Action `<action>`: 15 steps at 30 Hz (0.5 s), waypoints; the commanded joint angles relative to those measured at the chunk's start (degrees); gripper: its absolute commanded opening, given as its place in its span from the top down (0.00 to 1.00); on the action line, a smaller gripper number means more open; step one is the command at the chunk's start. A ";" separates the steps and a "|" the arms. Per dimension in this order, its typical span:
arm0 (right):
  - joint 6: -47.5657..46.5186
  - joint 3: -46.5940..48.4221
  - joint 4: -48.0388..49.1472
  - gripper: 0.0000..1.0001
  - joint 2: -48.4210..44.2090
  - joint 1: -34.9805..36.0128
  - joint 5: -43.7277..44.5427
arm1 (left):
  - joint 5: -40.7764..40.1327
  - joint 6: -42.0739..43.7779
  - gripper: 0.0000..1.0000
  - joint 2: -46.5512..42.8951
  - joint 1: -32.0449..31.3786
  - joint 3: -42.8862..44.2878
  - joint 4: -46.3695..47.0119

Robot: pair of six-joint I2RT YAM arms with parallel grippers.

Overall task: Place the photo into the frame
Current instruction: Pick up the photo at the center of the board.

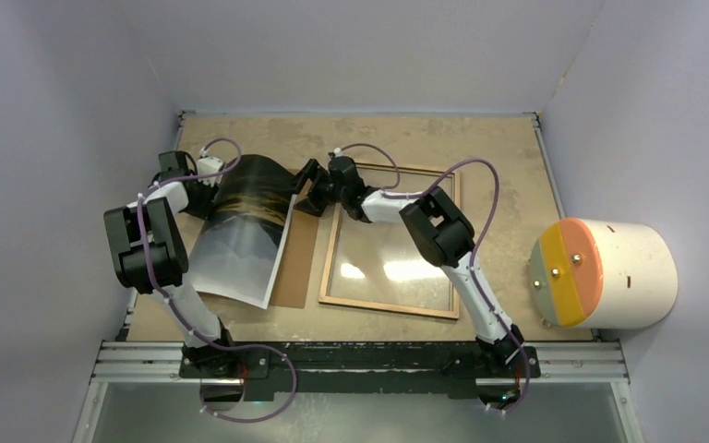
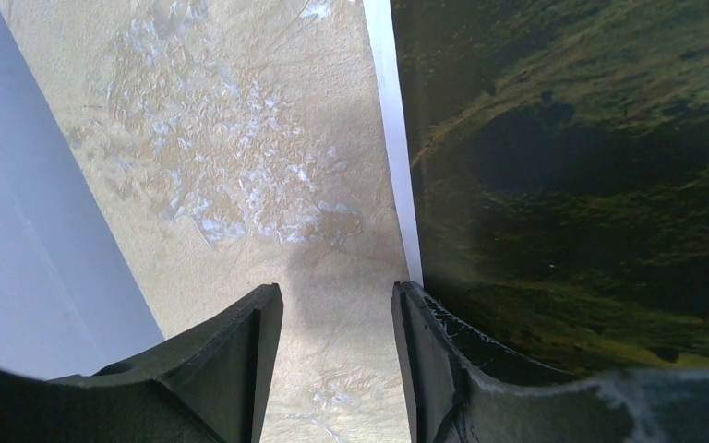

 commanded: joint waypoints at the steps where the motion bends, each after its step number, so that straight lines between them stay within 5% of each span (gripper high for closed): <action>1: 7.18 -1.14 9.70 0.17 3.04 1.02 -4.26 | 5.07 -0.01 0.49 4.72 -0.27 -2.45 -8.01; 15: 15.78 4.19 20.53 0.11 6.84 4.15 -4.14 | 6.64 -0.20 0.49 4.37 0.24 -0.56 -10.40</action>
